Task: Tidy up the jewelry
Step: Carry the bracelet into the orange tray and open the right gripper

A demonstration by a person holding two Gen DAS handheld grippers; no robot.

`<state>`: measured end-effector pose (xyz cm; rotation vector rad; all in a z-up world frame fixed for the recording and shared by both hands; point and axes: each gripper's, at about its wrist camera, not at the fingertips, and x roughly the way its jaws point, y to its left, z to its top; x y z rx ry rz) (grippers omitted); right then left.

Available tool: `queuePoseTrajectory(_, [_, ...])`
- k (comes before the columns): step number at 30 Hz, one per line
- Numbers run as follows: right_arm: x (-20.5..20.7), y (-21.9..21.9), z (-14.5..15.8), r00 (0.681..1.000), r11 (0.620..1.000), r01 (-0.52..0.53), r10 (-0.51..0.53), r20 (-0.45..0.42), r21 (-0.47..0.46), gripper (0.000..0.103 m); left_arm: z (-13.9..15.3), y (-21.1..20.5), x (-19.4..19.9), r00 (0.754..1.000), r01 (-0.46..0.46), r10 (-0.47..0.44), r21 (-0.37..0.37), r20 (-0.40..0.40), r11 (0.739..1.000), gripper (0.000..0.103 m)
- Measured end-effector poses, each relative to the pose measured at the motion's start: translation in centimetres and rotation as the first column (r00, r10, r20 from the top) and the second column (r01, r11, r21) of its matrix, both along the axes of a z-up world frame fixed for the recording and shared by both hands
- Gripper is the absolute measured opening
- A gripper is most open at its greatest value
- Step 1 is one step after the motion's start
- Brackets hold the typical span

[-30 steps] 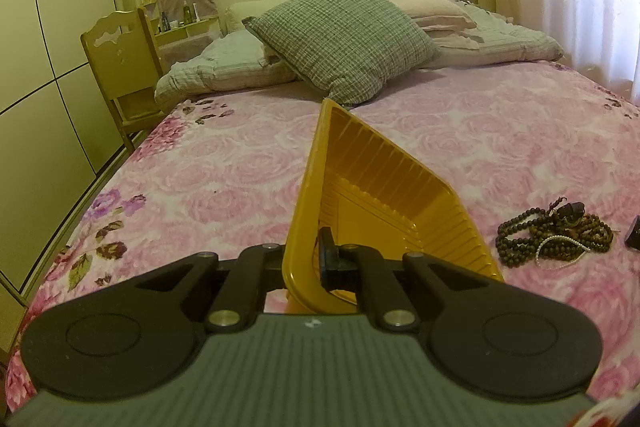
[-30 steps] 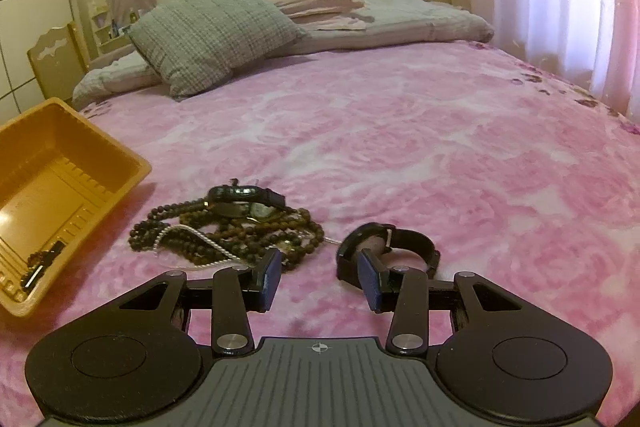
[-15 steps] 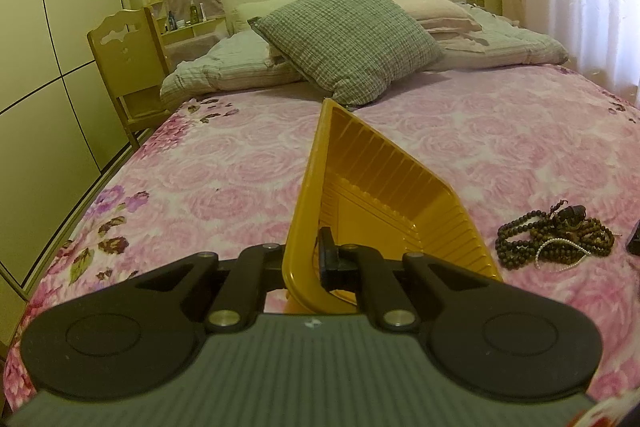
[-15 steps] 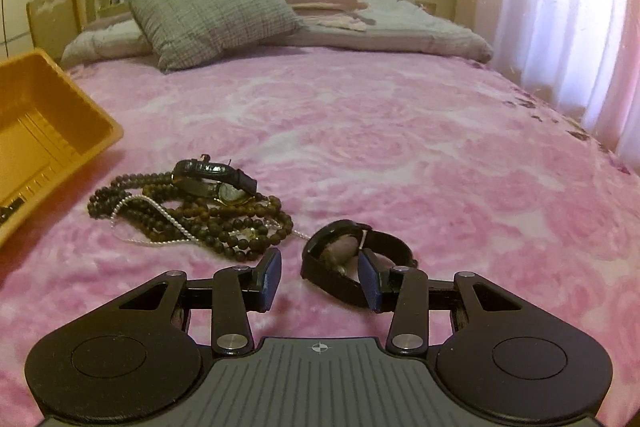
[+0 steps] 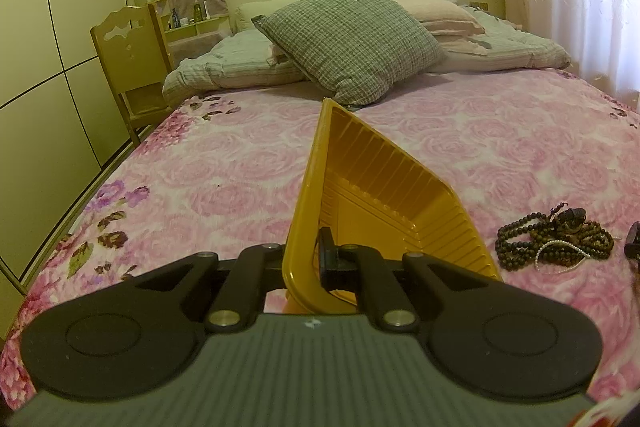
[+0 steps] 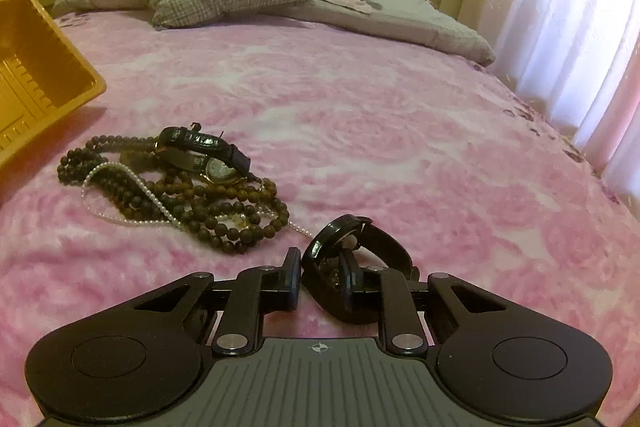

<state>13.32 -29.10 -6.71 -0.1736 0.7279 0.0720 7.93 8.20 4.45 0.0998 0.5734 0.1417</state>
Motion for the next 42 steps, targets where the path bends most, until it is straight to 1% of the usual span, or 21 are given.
queuePoseTrajectory(4, [-0.7,0.1,0.3,1.0,1.0,-0.008,0.008,0.028,-0.005,0.016,0.0,0.1,0.0,1.0,-0.004,0.004,-0.008,0.0,1.0,0.007])
queuePoseTrajectory(7, [-1.4,0.7,1.0,0.997,0.999,-0.027,0.03,0.076,-0.043,0.015,-0.1,0.2,0.0,1.0,-0.004,0.004,-0.01,0.002,1.0,0.007])
queuePoseTrajectory(10, [-1.7,1.2,2.1,0.992,0.998,-0.038,0.044,0.119,-0.054,0.015,-0.1,0.2,0.0,1.0,-0.004,0.004,-0.012,0.003,1.0,0.007])
queuePoseTrajectory(14, [-1.8,2.5,4.2,0.982,0.995,-0.093,0.097,0.164,-0.027,0.015,-0.2,0.2,0.0,1.0,-0.007,0.007,-0.014,0.002,1.0,0.007])
queuePoseTrajectory(16, [-1.9,3.6,5.4,0.974,0.988,-0.153,0.148,0.17,0.019,0.015,-0.2,0.1,0.0,1.0,-0.011,0.011,-0.018,0.003,1.0,0.007])
queuePoseTrajectory(18, [-1.8,5.2,6.4,0.962,0.971,-0.227,0.212,0.171,0.073,0.015,-0.3,0.2,0.0,1.0,-0.015,0.015,-0.023,0.002,1.0,0.007])
queuePoseTrajectory(22, [-1.6,9.8,7.6,0.914,0.903,-0.395,0.369,0.167,0.169,0.015,-0.3,0.3,-0.1,1.0,-0.017,0.018,-0.03,0.003,0.999,0.007])
queuePoseTrajectory(26, [-1.2,14.2,7.9,0.857,0.826,-0.515,0.492,0.152,0.229,0.015,-0.4,0.5,0.0,1.0,-0.02,0.02,-0.035,0.003,0.999,0.007])
queuePoseTrajectory(29, [-0.9,17.0,7.4,0.82,0.786,-0.571,0.555,0.137,0.236,0.015,-0.4,0.5,-0.1,1.0,-0.02,0.02,-0.037,0.004,0.999,0.007])
queuePoseTrajectory(30, [-0.7,17.8,7.2,0.812,0.775,-0.583,0.57,0.13,0.244,0.015,-0.4,0.6,-0.1,1.0,-0.021,0.021,-0.039,0.004,0.999,0.007])
queuePoseTrajectory(33, [-0.3,19.3,6.4,0.797,0.756,-0.599,0.595,0.104,0.265,0.016,-0.4,0.5,-0.1,1.0,-0.022,0.022,-0.041,0.004,0.999,0.007])
queuePoseTrajectory(40, [0.2,20.6,5.6,0.768,0.721,-0.626,0.636,0.075,0.299,0.016,-0.4,0.7,-0.1,1.0,-0.023,0.023,-0.043,0.004,0.999,0.007])
queuePoseTrajectory(41, [0.1,20.8,5.5,0.765,0.716,-0.628,0.64,0.072,0.305,0.016,-0.4,0.7,-0.1,1.0,-0.023,0.023,-0.043,0.004,0.999,0.007])
queuePoseTrajectory(42, [0.1,21.0,5.4,0.766,0.714,-0.624,0.639,0.069,0.318,0.019,-0.4,0.7,-0.2,1.0,-0.024,0.024,-0.045,0.004,0.999,0.007])
